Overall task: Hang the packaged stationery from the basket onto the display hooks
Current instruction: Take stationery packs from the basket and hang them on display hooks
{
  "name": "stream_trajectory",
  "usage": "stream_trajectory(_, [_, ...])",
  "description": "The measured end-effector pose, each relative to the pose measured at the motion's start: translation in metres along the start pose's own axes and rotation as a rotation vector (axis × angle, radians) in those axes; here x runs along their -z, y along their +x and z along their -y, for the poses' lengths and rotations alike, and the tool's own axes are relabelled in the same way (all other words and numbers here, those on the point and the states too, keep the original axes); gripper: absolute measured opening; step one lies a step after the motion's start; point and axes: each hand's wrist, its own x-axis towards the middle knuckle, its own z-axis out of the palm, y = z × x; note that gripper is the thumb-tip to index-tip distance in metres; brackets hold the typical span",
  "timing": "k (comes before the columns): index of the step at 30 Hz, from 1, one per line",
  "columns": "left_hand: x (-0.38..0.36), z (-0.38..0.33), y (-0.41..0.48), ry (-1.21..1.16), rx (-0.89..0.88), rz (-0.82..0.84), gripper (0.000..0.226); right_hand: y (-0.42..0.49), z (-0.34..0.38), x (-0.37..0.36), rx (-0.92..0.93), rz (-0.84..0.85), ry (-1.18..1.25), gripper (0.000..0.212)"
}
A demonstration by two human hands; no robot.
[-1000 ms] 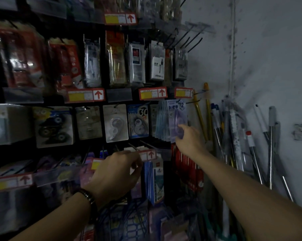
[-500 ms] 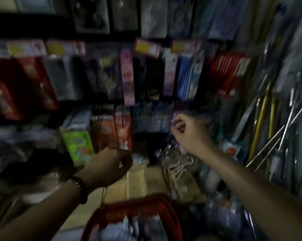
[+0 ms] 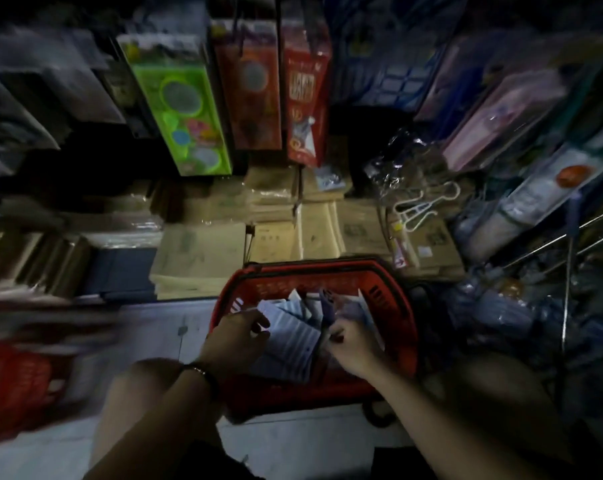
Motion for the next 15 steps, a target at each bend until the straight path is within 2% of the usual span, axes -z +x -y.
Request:
stream_trajectory(3, [-0.024, 0.023, 0.019, 0.071, -0.042, 0.188, 0.033, 0.017, -0.020, -0.047, -0.129, 0.009, 0.126, 0.039])
stream_trajectory(4, [-0.025, 0.026, 0.024, 0.078, -0.051, 0.230, 0.037, 0.024, -0.024, -0.058, -0.181, 0.004, 0.202, 0.038])
stream_trajectory(6, [-0.025, 0.031, 0.031, 0.065, -0.052, 0.263, 0.038, 0.038, -0.028, -0.077, -0.303, -0.051, 0.318, 0.017])
stream_trajectory(9, [-0.024, 0.036, 0.035, 0.054, -0.031, 0.288, 0.034, 0.050, -0.028, -0.097, -0.428, -0.015, 0.352, 0.048])
stream_trajectory(12, [-0.030, 0.045, 0.038, 0.032, 0.016, 0.345, 0.031, 0.056, -0.027, -0.112, -0.434, 0.054, 0.326, 0.072])
stream_trajectory(15, [-0.031, 0.049, 0.039, -0.006, 0.036, 0.356, 0.033, 0.062, -0.025, -0.121, -0.466, 0.042, 0.259, 0.075])
